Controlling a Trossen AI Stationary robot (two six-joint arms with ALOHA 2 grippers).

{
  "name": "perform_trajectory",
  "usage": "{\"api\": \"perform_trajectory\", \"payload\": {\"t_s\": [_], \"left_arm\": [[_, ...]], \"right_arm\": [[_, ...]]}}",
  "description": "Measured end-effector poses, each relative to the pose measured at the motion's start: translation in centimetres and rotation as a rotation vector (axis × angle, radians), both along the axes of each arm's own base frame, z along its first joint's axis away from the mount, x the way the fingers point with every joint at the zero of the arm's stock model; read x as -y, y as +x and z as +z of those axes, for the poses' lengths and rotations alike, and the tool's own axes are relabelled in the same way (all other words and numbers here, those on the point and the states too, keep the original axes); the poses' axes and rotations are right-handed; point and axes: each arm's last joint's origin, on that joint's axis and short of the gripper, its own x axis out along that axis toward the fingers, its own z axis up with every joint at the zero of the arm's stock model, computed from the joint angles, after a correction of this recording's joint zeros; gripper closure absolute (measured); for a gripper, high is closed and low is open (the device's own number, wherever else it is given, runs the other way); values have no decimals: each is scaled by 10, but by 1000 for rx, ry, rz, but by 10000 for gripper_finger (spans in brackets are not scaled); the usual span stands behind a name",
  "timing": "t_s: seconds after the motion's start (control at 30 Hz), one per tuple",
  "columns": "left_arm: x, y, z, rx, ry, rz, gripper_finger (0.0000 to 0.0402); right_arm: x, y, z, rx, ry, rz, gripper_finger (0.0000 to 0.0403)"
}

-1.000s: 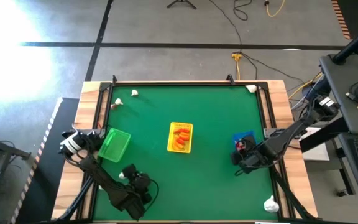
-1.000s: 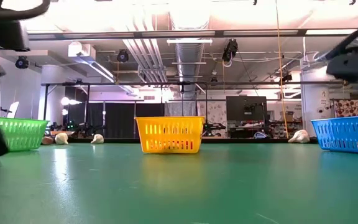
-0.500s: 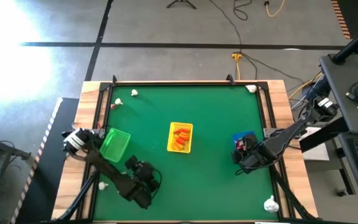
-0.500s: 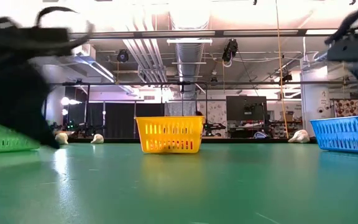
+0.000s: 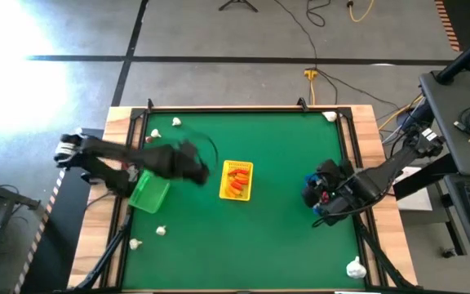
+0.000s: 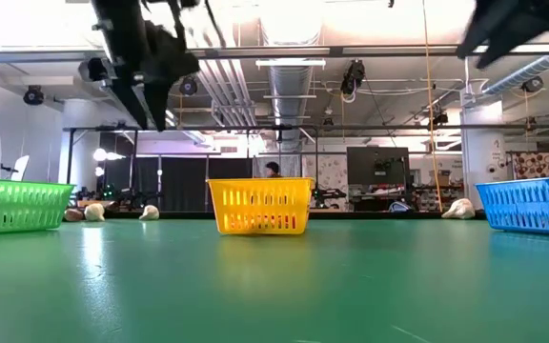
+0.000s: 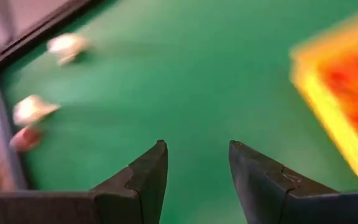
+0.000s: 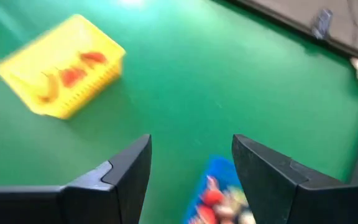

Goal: Sort produce into baskets
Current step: Put the brown mushroom into the blue bin

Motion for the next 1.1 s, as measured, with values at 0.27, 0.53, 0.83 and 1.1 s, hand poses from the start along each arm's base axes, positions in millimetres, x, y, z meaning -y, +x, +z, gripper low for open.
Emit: {"api": "perform_trajectory", "payload": {"t_s": [0.27,0.53,0.83,1.1], "left_arm": [[-95,-32,4,55,22,499,247],[-135,-71,-41,332,3,1397,247],[-158,-101,-91,644,-35,1856,247],[-175,-120,-103,688,-119,1899,247]], "right_arm": [[-7,12,2,54,-38,130,188],[0,14,-3,62,-126,110,186],[61,37,-2,-93,-268,-8,188],[150,75,7,-60,-220,59,188]]}}
